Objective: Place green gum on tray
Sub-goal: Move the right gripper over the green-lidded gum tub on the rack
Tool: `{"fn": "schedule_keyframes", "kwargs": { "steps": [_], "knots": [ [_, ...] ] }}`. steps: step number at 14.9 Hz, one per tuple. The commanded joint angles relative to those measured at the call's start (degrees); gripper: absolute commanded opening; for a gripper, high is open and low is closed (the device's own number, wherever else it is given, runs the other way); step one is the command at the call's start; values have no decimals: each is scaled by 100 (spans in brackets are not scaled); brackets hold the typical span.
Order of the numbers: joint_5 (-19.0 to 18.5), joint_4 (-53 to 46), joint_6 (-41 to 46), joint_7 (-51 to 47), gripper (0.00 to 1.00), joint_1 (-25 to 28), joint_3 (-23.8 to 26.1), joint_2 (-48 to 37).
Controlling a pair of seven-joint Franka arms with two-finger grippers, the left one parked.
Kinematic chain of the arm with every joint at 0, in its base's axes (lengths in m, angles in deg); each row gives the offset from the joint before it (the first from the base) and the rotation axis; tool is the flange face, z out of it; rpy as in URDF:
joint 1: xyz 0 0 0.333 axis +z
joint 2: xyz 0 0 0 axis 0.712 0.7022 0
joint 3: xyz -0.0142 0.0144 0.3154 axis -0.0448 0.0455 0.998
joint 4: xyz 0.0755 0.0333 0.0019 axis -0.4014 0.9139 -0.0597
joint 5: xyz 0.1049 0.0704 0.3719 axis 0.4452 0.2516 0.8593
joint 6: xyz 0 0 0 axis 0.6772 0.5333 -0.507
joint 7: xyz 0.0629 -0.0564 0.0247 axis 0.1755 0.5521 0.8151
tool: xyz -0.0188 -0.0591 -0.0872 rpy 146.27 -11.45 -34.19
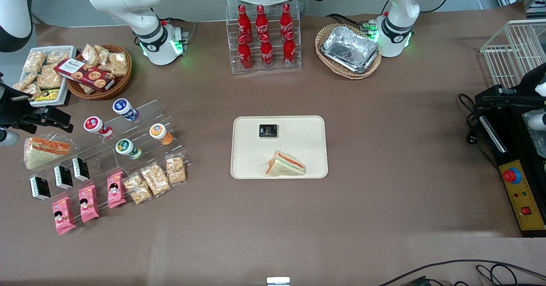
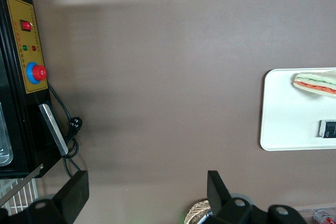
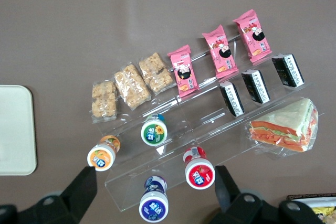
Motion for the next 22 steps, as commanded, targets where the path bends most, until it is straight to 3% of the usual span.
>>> {"fn": "schedule_keyframes", "kwargs": {
  "steps": [1, 9, 11, 15, 22],
  "knots": [
    [-68, 57, 25, 3, 100, 19, -5, -49],
    [-104, 119, 184, 64, 100, 54, 30, 74],
    [-86, 730, -8, 38, 100, 106, 74, -337],
    [-112, 2884, -1220, -6, 100, 352, 153, -1928],
    [-130, 3002, -1354, 195, 100, 265, -39, -1703]
  ]
}}
